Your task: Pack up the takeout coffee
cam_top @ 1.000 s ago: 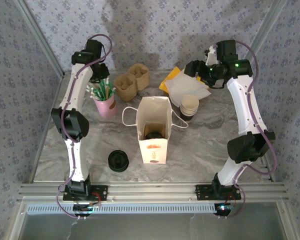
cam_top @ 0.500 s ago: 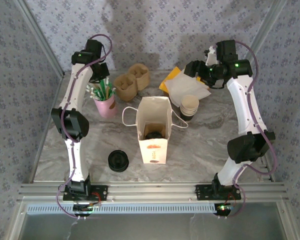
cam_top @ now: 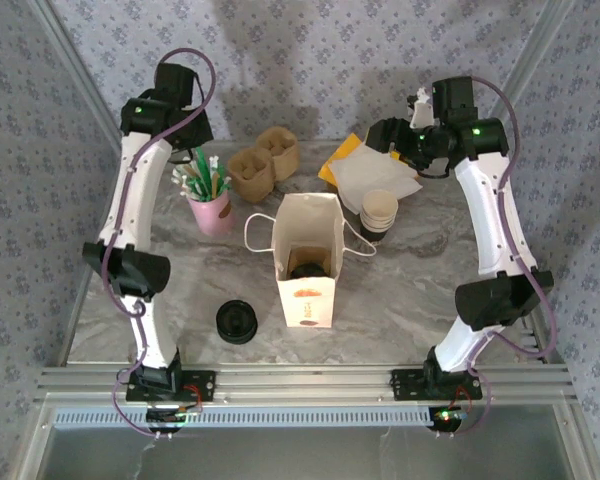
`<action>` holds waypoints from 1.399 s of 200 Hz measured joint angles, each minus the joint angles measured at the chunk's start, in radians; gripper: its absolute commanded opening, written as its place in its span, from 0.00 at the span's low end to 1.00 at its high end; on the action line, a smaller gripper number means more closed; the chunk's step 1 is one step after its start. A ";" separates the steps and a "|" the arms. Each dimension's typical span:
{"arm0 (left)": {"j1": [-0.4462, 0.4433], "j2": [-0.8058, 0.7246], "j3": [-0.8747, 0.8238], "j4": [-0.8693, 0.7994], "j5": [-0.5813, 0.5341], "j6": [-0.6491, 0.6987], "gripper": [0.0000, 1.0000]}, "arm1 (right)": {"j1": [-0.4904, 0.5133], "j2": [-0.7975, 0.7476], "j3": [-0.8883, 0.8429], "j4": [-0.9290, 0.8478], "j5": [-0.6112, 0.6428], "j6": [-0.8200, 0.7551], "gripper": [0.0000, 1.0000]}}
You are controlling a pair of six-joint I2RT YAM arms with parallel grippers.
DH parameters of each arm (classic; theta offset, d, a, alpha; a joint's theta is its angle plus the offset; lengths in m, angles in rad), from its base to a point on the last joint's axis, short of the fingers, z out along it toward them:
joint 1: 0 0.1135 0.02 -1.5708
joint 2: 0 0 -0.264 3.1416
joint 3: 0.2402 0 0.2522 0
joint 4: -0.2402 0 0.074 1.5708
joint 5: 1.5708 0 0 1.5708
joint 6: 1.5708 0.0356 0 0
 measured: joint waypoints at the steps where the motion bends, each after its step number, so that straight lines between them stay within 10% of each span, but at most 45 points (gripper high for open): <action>1: -0.002 -0.004 0.000 -0.001 -0.001 0.000 0.00 | 0.001 -0.001 0.000 0.000 0.000 0.000 0.75; 76: -0.167 -0.176 0.128 -0.039 -0.002 0.003 0.00 | 0.193 -0.370 -0.217 0.235 -0.011 -0.233 0.73; 127: -0.317 -0.369 0.136 -0.042 0.208 0.072 0.00 | 0.250 -0.571 -0.285 0.380 -0.102 -0.412 0.72; 205: -0.549 -0.440 0.091 -0.071 0.511 0.208 0.00 | 0.381 -0.463 -0.189 0.300 -0.225 -0.537 0.61; 280: -0.644 -0.316 0.117 -0.138 0.578 0.239 0.00 | 0.467 -0.422 -0.176 0.163 -0.262 -0.587 0.60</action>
